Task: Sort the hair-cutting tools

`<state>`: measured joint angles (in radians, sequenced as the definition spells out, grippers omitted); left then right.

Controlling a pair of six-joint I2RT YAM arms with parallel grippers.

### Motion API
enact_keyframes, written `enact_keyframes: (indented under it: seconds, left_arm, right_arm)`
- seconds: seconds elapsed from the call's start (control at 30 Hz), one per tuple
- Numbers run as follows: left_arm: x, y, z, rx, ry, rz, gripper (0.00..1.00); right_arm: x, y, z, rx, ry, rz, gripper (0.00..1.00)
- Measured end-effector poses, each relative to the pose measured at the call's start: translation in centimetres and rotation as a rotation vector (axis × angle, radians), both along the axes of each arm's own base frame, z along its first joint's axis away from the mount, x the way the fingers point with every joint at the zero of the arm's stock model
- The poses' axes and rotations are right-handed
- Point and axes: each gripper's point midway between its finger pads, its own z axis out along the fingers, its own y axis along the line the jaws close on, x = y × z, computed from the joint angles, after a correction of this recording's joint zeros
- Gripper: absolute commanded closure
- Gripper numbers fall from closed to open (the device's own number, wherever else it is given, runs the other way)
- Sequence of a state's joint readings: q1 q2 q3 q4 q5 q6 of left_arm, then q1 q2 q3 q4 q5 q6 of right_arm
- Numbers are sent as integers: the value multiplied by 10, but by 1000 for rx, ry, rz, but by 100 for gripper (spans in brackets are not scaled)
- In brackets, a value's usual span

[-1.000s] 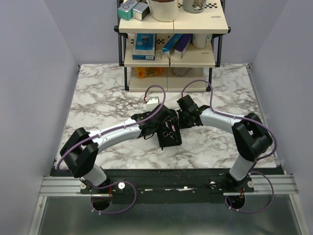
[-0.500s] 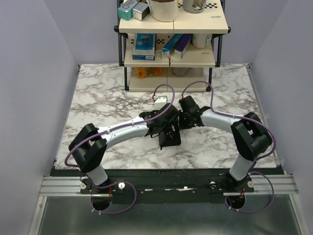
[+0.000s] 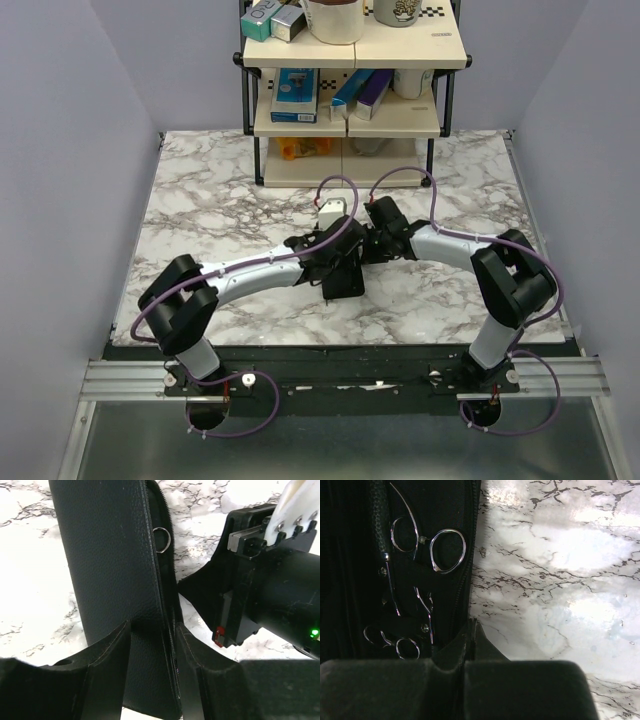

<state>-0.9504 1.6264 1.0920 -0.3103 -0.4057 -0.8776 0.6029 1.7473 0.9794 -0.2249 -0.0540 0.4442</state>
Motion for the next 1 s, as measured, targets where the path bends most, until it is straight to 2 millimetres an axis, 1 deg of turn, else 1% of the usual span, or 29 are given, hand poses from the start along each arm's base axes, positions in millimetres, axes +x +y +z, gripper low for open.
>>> enact_keyframes:
  seconds: [0.13, 0.4, 0.6, 0.73, 1.0]
  left_arm:
    - [-1, -1, 0, -29, -11, -5, 51]
    - [-10, 5, -2, -86, -38, -2, 54]
    - [-14, 8, -4, -192, -92, 13, 54]
    - [-13, 4, -3, -242, -126, 5, 52]
    - [-11, -9, 2, -272, -145, -34, 50]
  right_arm:
    - [0, 1, 0, 9, -5, 3, 99]
    - [0, 3, 0, 20, -14, 6, 99]
    - [0, 3, 0, 23, -16, 7, 99]
    - [0, 3, 0, 24, -16, 7, 99]
    - [0, 4, -1, 33, -19, 11, 99]
